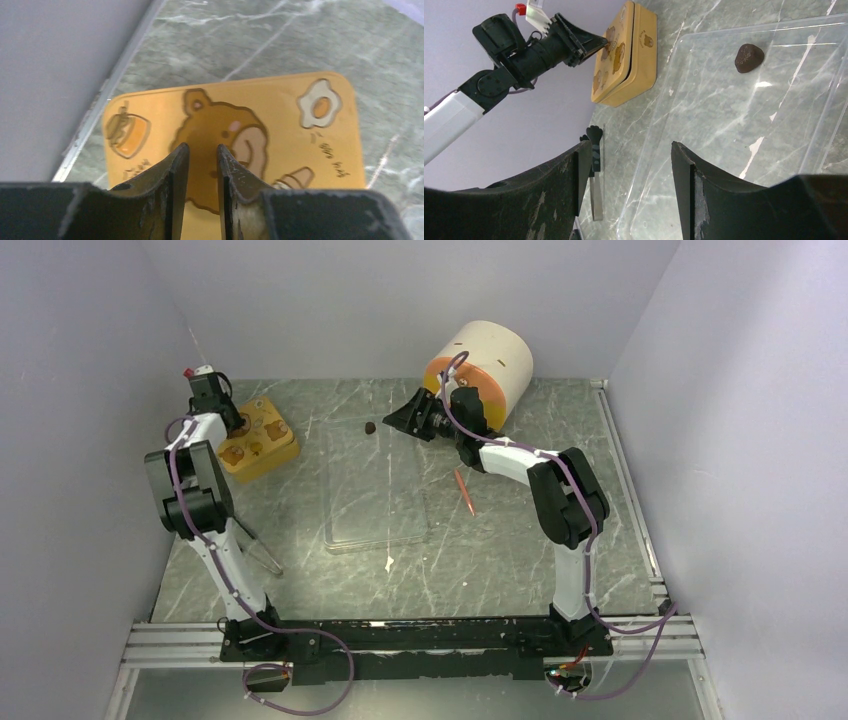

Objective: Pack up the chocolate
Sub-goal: Close the box lid on the packing box.

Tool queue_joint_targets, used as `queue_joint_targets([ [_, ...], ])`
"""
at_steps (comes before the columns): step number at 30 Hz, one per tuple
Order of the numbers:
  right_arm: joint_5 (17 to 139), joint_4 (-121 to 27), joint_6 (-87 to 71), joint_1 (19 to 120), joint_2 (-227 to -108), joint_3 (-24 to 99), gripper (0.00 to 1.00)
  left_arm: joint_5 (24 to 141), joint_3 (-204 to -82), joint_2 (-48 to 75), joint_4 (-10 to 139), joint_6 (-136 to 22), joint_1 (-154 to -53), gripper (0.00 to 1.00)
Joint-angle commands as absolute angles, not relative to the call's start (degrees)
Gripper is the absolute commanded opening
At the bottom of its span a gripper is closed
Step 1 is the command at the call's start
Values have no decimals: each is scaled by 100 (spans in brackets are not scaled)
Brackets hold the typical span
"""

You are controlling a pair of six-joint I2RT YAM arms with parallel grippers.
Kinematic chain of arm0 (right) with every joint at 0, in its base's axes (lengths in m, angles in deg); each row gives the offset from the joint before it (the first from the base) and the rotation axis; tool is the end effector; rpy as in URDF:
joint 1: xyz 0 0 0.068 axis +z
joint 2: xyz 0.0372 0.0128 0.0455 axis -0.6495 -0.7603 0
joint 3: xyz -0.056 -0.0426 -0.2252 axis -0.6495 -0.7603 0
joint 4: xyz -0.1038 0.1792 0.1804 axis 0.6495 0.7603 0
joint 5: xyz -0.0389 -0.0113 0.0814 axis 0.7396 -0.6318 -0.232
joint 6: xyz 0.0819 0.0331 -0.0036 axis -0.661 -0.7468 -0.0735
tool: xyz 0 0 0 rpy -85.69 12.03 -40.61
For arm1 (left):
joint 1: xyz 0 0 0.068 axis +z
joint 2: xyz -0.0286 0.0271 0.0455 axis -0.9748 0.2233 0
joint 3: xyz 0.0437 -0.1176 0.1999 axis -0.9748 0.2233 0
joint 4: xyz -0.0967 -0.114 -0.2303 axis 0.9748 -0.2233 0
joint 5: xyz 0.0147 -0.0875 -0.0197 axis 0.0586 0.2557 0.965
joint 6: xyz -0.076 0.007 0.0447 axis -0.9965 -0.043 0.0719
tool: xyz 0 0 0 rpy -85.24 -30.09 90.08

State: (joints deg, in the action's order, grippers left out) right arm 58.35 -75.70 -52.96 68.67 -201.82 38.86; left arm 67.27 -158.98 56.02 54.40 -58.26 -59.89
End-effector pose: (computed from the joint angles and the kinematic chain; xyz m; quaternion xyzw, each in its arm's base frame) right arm 0.4224 0.2672 0.1752 0.0042 0.7631 0.5371 0.3595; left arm 0.4763 0.1573 0.1413 -0.2596 0.8586 0.0693 0.4366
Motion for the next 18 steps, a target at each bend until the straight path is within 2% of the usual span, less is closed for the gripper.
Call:
queue_joint_targets([
  [1, 5906, -7806, -5280, 6872, -20157, 4106, 63, 6990, -15587, 5360, 5236, -6114, -6372, 32],
  [7, 5877, -7757, -5266, 6881, -20157, 4141, 63, 7104, -14503, 4975, 5480, -6408, -6742, 32],
  [11, 5876, -7810, -5292, 6889, -20117, 4085, 63, 7330, -14380, 4886, 5466, -6292, -6782, 32],
  [14, 5872, -7832, -5328, 6914, -20144, 4120, 63, 8110, -14223, 4775, 5922, -6365, -6871, 32],
  [18, 5879, -7849, -5362, 6949, -20094, 4131, 63, 8047, -14664, 4881, 5330, -6194, -7104, 35],
])
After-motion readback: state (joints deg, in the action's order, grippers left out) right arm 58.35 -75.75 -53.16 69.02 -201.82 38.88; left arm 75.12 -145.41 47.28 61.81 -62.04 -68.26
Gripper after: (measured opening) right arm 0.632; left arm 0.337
